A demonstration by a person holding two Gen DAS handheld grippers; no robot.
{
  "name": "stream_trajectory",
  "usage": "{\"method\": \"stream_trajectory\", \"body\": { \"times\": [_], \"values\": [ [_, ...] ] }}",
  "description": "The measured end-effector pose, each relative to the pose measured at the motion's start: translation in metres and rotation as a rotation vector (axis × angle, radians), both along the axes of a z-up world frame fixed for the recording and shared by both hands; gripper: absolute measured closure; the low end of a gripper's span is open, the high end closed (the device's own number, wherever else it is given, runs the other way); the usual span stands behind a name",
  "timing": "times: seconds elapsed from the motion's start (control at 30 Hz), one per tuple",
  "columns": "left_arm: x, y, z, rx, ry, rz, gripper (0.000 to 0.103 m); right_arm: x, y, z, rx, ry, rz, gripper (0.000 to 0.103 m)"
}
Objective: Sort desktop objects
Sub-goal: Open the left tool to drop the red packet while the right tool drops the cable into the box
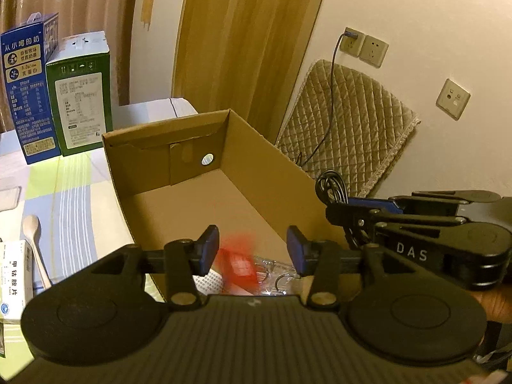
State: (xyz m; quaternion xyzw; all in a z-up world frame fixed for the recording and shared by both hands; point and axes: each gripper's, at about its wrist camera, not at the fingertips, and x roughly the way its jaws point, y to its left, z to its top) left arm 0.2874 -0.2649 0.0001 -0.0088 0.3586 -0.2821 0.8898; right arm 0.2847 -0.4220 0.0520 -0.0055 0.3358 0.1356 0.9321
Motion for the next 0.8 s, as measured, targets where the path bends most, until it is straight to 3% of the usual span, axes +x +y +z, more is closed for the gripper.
{"method": "stream_trajectory", "body": {
  "times": [0.4, 0.67, 0.7, 0.8],
  "values": [
    [-0.004, 0.024, -0.004, 0.032, 0.005, 0.058, 0.061, -0.002, 0.003, 0.000, 0.009, 0.002, 0.011, 0.092],
    [-0.008, 0.032, 0.000, 0.039, -0.012, 0.074, 0.050, 0.005, 0.015, 0.007, 0.023, -0.019, 0.078, 0.092],
    [-0.008, 0.032, 0.000, 0.040, -0.012, 0.076, 0.050, 0.006, 0.017, 0.010, 0.018, -0.031, 0.087, 0.089],
    [-0.009, 0.035, 0.001, 0.045, -0.012, 0.084, 0.048, 0.006, 0.016, 0.017, 0.028, -0.063, 0.080, 0.067]
  ]
}}
